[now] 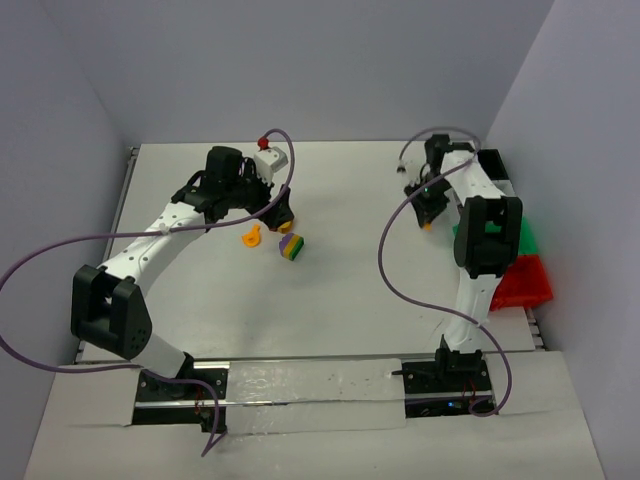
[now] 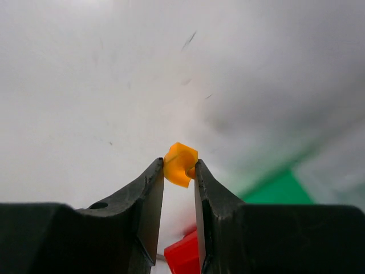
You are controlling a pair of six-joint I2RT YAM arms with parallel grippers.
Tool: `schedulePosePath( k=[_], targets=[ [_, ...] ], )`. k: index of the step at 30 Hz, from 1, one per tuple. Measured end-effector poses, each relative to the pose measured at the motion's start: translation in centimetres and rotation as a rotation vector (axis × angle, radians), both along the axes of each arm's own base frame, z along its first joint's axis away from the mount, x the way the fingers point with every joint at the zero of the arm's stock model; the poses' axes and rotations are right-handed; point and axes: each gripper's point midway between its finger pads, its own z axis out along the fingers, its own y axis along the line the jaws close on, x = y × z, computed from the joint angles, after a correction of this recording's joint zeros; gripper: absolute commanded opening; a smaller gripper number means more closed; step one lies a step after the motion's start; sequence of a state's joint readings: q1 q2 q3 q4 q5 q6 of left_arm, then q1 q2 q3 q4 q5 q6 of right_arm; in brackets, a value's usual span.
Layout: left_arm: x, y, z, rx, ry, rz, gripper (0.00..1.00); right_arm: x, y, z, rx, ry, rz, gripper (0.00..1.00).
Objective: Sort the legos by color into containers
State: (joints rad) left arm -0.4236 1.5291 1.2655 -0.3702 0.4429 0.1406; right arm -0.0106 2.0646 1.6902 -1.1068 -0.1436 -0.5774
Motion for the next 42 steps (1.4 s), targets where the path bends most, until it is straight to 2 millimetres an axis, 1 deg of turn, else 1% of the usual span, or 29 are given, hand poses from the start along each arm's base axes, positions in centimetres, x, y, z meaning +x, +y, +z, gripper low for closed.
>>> schedulePosePath(
  k=[1, 4, 5, 7, 9, 11, 12, 14, 19, 22, 25, 27, 28, 30, 31, 34, 39, 42],
  targets=[
    [0.0, 0.0, 0.0, -0.001, 0.001, 0.004, 0.99, 2.0, 0.3, 1.7, 0.011, -0.073, -0.014, 0.15],
    [0.2, 0.1, 0.0, -0.003, 0.003, 0.020, 0.99, 8.3, 0.6, 8.3, 0.030, -0.332, -0.079, 0.13],
    [0.3, 0.1, 0.1, -0.007, 0.004, 0.027, 0.99, 10.0, 0.6, 10.4, 0.031, -0.414, -0.104, 0.13],
    [0.6, 0.1, 0.1, -0.010, 0.004, 0.040, 0.99, 12.4, 0.0, 13.7, 0.016, -0.542, -0.156, 0.13],
    [0.9, 0.0, 0.3, -0.017, 0.003, 0.050, 0.99, 14.0, -0.7, 15.7, 0.001, -0.622, -0.207, 0.13],
    [1.3, -0.1, 0.6, -0.024, -0.001, 0.059, 0.99, 15.4, -1.8, 16.4, -0.025, -0.668, -0.261, 0.14],
    [1.5, -0.1, 0.8, -0.029, -0.006, 0.065, 0.99, 16.2, -2.5, 16.3, -0.045, -0.687, -0.288, 0.14],
    [2.0, -0.1, 1.2, -0.039, -0.009, 0.081, 0.99, 17.4, -4.0, 15.2, -0.082, -0.696, -0.335, 0.14],
    [3.2, 0.0, 1.8, -0.059, -0.014, 0.116, 0.99, 18.4, -7.7, 10.2, -0.175, -0.633, -0.422, 0.15],
    [3.8, 0.7, 1.9, -0.059, -0.019, 0.148, 0.99, 18.9, -9.9, 8.2, -0.212, -0.620, -0.463, 0.22],
    [4.4, 1.4, 2.0, -0.070, -0.014, 0.183, 0.99, 19.2, -11.6, 7.5, -0.238, -0.629, -0.496, 0.33],
    [4.7, 2.1, 2.0, -0.073, -0.011, 0.202, 0.99, 19.6, -12.6, 7.6, -0.254, -0.648, -0.514, 0.48],
    [4.9, 2.5, 1.9, -0.074, -0.010, 0.212, 0.99, 19.7, -13.1, 7.7, -0.262, -0.659, -0.523, 0.52],
    [5.2, 3.4, 1.7, -0.072, -0.005, 0.234, 0.99, 20.1, -13.5, 7.7, -0.273, -0.672, -0.529, 0.63],
    [5.4, 3.8, 1.5, -0.070, -0.001, 0.244, 0.99, 20.3, -13.6, 7.7, -0.279, -0.679, -0.530, 0.63],
    [5.7, 5.9, 0.3, -0.052, 0.022, 0.283, 0.99, 20.7, -13.8, 7.0, -0.288, -0.680, -0.526, 0.70],
    [5.8, 10.0, -2.0, -0.014, 0.065, 0.353, 0.99, 20.8, -13.8, 5.8, -0.297, -0.660, -0.518, 0.72],
    [5.3, 12.3, -3.7, 0.014, 0.093, 0.386, 0.91, 20.8, -13.8, 5.7, -0.296, -0.658, -0.518, 0.74]
  ],
)
